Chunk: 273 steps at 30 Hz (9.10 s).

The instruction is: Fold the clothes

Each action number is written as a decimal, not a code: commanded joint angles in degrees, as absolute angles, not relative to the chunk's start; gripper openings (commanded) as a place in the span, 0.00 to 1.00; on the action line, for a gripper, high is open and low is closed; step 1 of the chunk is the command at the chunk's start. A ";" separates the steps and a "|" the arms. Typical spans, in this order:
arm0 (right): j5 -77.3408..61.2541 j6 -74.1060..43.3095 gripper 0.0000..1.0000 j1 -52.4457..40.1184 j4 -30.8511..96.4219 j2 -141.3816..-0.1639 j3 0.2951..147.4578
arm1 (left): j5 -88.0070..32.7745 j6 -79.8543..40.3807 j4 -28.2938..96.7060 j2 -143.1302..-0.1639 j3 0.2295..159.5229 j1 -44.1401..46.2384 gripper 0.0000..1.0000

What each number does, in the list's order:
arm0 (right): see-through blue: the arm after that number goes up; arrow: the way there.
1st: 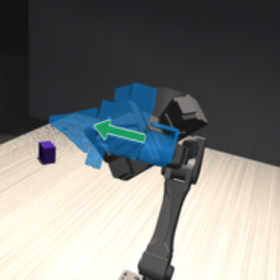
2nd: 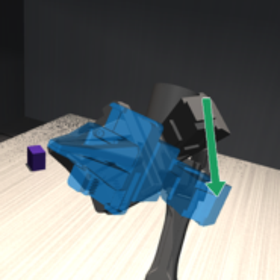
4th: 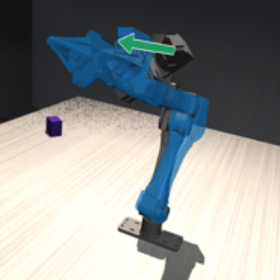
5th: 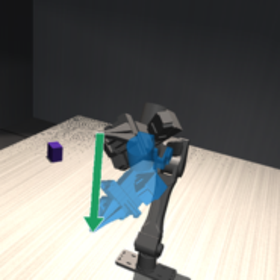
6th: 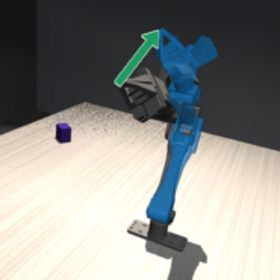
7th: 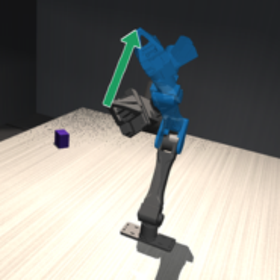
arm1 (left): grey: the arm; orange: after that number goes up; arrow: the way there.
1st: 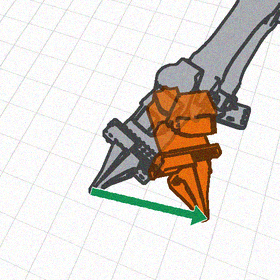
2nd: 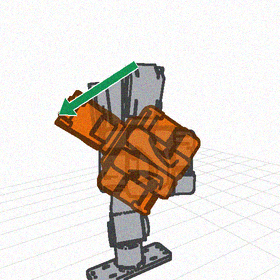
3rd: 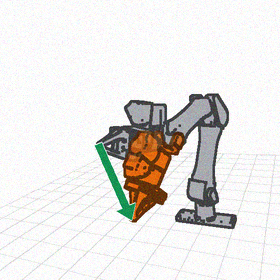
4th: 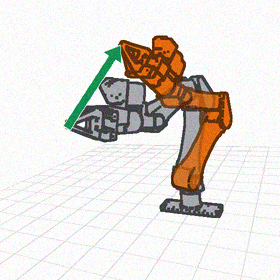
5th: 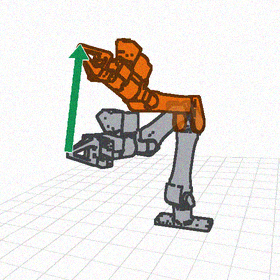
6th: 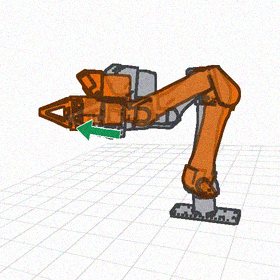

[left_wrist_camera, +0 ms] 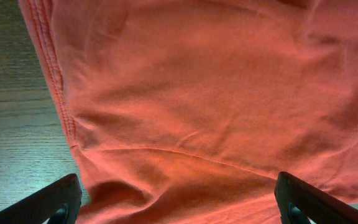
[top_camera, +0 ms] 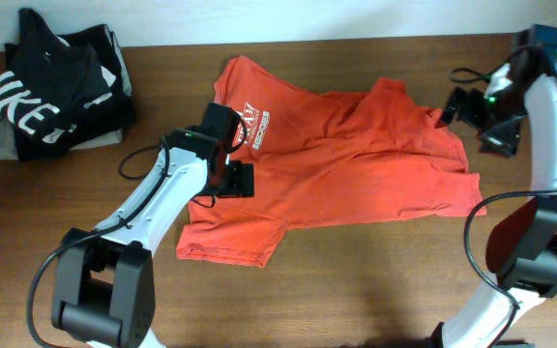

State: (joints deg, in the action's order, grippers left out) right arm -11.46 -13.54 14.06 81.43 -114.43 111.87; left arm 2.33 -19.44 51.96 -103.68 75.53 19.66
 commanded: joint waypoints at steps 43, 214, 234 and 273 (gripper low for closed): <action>4.62 -15.51 0.99 -2.50 79.83 -84.88 85.47 | 2.31 -18.76 51.46 -104.20 75.05 19.88 0.99; -11.40 -15.49 0.99 27.57 66.61 -97.58 82.70 | -18.24 -13.50 61.89 -97.58 60.36 7.86 0.75; -10.66 -15.44 0.74 22.50 66.87 -97.60 82.65 | -15.64 -16.93 64.77 -90.98 53.89 8.10 0.01; -5.82 -25.32 0.64 36.03 42.83 -97.89 50.59 | -15.18 -21.02 70.50 -66.04 51.88 8.10 0.05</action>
State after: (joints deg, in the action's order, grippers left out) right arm -4.08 -25.50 35.88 45.12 -97.78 52.16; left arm -15.64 -20.64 70.83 -66.06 52.18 8.14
